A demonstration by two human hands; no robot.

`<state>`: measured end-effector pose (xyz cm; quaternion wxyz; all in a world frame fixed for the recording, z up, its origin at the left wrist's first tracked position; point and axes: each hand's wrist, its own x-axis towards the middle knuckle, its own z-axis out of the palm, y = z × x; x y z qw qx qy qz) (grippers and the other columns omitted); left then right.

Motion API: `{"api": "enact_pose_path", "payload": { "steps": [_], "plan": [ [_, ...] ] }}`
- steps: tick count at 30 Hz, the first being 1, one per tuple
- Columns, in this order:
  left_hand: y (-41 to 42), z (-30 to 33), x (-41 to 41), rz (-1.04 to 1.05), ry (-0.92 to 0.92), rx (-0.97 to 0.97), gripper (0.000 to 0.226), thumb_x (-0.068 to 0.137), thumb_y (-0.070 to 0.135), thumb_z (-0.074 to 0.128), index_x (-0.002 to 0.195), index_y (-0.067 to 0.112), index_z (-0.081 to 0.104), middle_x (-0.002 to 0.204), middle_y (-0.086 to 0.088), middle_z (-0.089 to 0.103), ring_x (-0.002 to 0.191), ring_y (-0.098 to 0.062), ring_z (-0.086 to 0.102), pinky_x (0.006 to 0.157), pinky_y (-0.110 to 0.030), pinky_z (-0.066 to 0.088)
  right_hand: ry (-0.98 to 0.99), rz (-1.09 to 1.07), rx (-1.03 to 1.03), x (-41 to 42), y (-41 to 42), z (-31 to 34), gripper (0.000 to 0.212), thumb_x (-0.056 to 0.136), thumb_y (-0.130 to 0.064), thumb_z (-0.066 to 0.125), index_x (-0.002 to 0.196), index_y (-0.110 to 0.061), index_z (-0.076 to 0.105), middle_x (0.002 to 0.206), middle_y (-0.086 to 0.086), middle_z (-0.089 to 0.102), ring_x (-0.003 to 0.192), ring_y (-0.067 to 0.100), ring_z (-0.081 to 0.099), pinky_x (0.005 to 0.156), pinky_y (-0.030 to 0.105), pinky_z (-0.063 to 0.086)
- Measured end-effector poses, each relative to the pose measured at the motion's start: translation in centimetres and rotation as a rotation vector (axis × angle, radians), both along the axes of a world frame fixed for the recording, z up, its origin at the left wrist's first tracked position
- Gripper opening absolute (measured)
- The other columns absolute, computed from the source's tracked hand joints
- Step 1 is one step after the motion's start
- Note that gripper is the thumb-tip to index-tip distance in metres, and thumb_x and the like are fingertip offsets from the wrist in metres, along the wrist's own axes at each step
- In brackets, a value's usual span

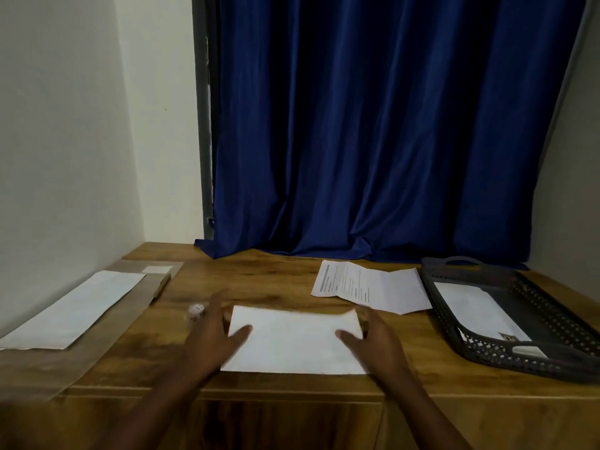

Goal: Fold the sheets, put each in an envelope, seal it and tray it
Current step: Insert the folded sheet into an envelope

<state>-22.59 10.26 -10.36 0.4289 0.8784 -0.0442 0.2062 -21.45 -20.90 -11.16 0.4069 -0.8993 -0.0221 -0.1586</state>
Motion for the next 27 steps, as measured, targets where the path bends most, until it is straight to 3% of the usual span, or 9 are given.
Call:
{"api": "enact_pose_path", "payload": {
  "steps": [2, 5, 10, 14, 17, 19, 21, 23, 27],
  "plan": [
    [0.0, -1.4, 0.2, -0.028, 0.023, 0.105, 0.079, 0.084, 0.031, 0.081, 0.149, 0.022, 0.037, 0.114, 0.004, 0.066, 0.096, -0.003, 0.061, 0.081, -0.014, 0.047, -0.031, -0.037, -0.142, 0.3, 0.1, -0.8, 0.064, 0.082, -0.050, 0.076, 0.137, -0.031, 0.051, 0.117, -0.013, 0.068, 0.096, 0.005, 0.065, 0.081, 0.028, 0.059],
    [0.7, -2.3, 1.0, 0.016, -0.044, 0.240, 0.074, 0.085, 0.039, 0.076, 0.149, 0.022, 0.041, 0.143, -0.001, 0.049, 0.129, -0.019, 0.047, 0.105, -0.032, 0.040, -0.076, -0.039, -0.187, 0.4, 0.2, -1.0, 0.063, 0.084, -0.051, 0.074, 0.139, -0.030, 0.050, 0.134, -0.007, 0.060, 0.113, 0.011, 0.061, 0.090, 0.030, 0.056],
    [-0.5, -1.7, 0.1, 0.025, -0.181, 0.443, 0.062, 0.087, 0.055, 0.050, 0.143, 0.027, 0.051, 0.147, -0.001, 0.051, 0.137, -0.024, 0.046, 0.109, -0.046, 0.042, -0.144, -0.106, -0.290, -0.3, 0.9, -0.6, 0.052, 0.093, -0.050, 0.060, 0.138, -0.025, 0.053, 0.145, 0.001, 0.051, 0.133, 0.017, 0.047, 0.106, 0.036, 0.048],
    [-4.3, -0.7, -0.1, -0.075, -0.057, 0.633, 0.068, 0.095, 0.058, 0.024, 0.157, 0.031, 0.028, 0.166, 0.006, 0.022, 0.154, -0.018, 0.014, 0.123, -0.046, 0.015, -0.145, 0.040, -0.443, -1.6, 4.4, 1.0, 0.048, 0.104, -0.045, 0.041, 0.149, -0.029, 0.044, 0.158, -0.004, 0.040, 0.145, 0.013, 0.034, 0.123, 0.037, 0.026],
    [-6.2, -1.7, 0.1, -0.144, 0.050, 0.757, 0.080, 0.092, 0.061, -0.003, 0.160, 0.024, 0.019, 0.169, 0.001, 0.010, 0.156, -0.021, 0.002, 0.124, -0.046, 0.003, -0.027, 0.222, -0.631, -1.7, 7.7, 0.7, 0.054, 0.107, -0.045, 0.025, 0.157, -0.026, 0.028, 0.167, -0.002, 0.024, 0.155, 0.016, 0.015, 0.125, 0.043, 0.005],
    [-6.4, -2.4, 0.3, -0.171, 0.129, 0.812, 0.106, 0.075, 0.070, -0.025, 0.161, 0.021, 0.013, 0.170, 0.000, 0.007, 0.156, -0.021, 0.001, 0.124, -0.046, 0.001, 0.110, 0.305, -0.690, -1.2, 8.4, -0.1, 0.070, 0.101, -0.060, 0.004, 0.160, -0.026, 0.020, 0.170, -0.001, 0.013, 0.157, 0.017, 0.005, 0.125, 0.046, 0.000],
    [-6.1, -2.3, 0.3, -0.186, 0.185, 0.832, 0.121, 0.063, 0.078, -0.034, 0.162, 0.021, 0.007, 0.170, 0.002, 0.002, 0.156, -0.018, -0.002, 0.124, -0.043, -0.001, 0.191, 0.340, -0.665, -0.7, 7.7, -0.5, 0.103, 0.074, -0.075, -0.016, 0.161, -0.028, 0.014, 0.170, -0.002, 0.006, 0.157, 0.017, -0.001, 0.125, 0.045, -0.002],
    [-5.9, -1.8, 0.2, -0.197, 0.212, 0.832, 0.133, 0.051, 0.082, -0.040, 0.162, 0.023, 0.005, 0.170, 0.003, 0.000, 0.156, -0.017, -0.003, 0.124, -0.043, -0.001, 0.224, 0.354, -0.669, -0.5, 6.7, -0.4, 0.113, 0.064, -0.080, -0.017, 0.161, -0.030, 0.009, 0.170, -0.003, 0.002, 0.157, 0.016, -0.003, 0.125, 0.043, -0.002],
    [-5.4, -1.5, 0.1, -0.194, 0.253, 0.824, 0.129, 0.051, 0.080, -0.033, 0.161, 0.025, 0.003, 0.170, 0.002, -0.002, 0.156, -0.018, -0.003, 0.126, -0.044, 0.000, 0.266, 0.248, -0.684, -0.3, 4.0, -0.4, 0.099, 0.076, -0.083, -0.004, 0.161, -0.034, 0.005, 0.170, -0.006, -0.001, 0.157, 0.016, -0.004, 0.126, 0.045, -0.001]
  ]
}}
